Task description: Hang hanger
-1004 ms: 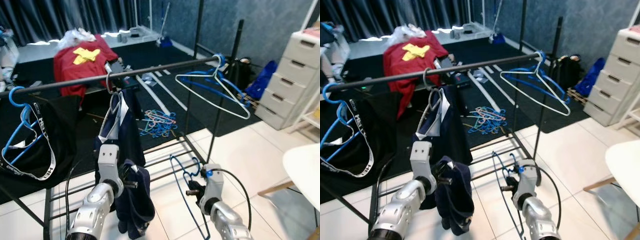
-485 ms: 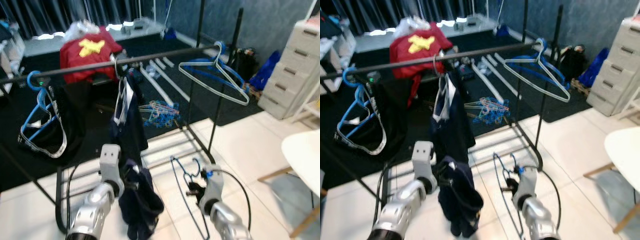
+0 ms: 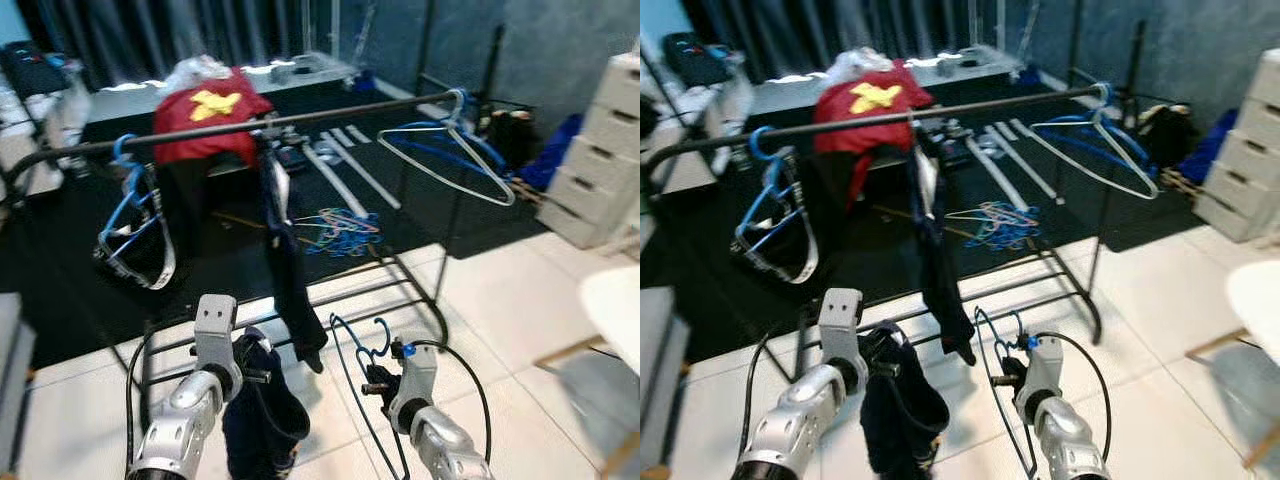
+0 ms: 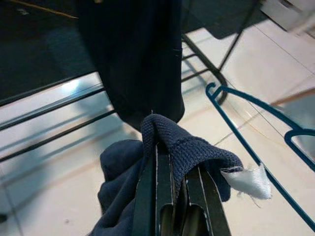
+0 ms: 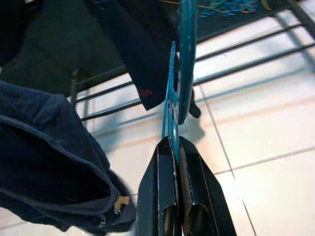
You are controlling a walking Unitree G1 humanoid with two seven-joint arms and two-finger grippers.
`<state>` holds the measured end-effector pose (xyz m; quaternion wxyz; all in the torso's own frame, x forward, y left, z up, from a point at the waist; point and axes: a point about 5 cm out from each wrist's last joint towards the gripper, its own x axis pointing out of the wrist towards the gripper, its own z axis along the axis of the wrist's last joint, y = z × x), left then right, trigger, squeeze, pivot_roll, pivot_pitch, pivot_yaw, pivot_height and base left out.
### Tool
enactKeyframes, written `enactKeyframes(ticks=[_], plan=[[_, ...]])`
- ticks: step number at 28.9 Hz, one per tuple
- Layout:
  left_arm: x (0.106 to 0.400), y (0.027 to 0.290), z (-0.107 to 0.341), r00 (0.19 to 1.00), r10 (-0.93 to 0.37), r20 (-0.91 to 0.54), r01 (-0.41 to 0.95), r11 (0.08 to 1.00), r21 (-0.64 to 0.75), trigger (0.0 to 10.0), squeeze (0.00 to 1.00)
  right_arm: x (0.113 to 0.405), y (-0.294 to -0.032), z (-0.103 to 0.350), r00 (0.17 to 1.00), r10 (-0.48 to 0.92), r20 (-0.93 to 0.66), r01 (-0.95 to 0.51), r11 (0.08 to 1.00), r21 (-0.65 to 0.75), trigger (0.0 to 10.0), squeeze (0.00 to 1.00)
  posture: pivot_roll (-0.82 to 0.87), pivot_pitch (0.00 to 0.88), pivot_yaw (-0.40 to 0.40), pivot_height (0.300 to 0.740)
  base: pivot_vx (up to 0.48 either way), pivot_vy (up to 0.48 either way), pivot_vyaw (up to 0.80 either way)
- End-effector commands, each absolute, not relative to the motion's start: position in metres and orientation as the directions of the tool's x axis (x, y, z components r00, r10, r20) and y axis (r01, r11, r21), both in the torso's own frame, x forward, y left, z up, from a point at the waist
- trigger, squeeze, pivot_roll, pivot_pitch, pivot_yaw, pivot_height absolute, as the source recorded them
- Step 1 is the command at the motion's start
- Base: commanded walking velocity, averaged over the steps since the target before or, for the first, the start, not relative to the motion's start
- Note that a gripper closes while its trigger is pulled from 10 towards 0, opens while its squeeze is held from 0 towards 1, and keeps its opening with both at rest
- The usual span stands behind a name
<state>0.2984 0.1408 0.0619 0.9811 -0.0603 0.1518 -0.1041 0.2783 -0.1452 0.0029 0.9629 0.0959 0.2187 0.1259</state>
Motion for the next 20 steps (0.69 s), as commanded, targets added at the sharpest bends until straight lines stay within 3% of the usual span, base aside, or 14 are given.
enactKeyframes(ticks=[1,14,20], plan=[[0.3,0.145,0.063,0.931,-0.218,-0.292,0.188,0.974,-0.126,10.0,0.0,0.279,-0.143,0.003,0.874,0.284,-0.393,-0.197,0.949,0.247,10.0,0.0,0.04,0.041,0.064,0.74,0.0,0.0,0.0],[0.31,0.146,0.067,0.942,-0.191,-0.277,0.16,0.978,-0.131,10.0,0.0,0.284,-0.135,0.006,0.877,0.293,-0.38,-0.209,0.946,0.247,10.0,0.0,0.04,0.015,0.06,0.74,0.0,0.0,0.0],[0.31,0.145,0.069,0.942,-0.199,-0.271,0.167,0.977,-0.135,10.0,0.0,0.286,-0.141,0.007,0.881,0.28,-0.381,-0.231,0.958,0.169,10.0,0.0,0.03,0.01,0.093,0.74,0.0,0.0,0.0]])
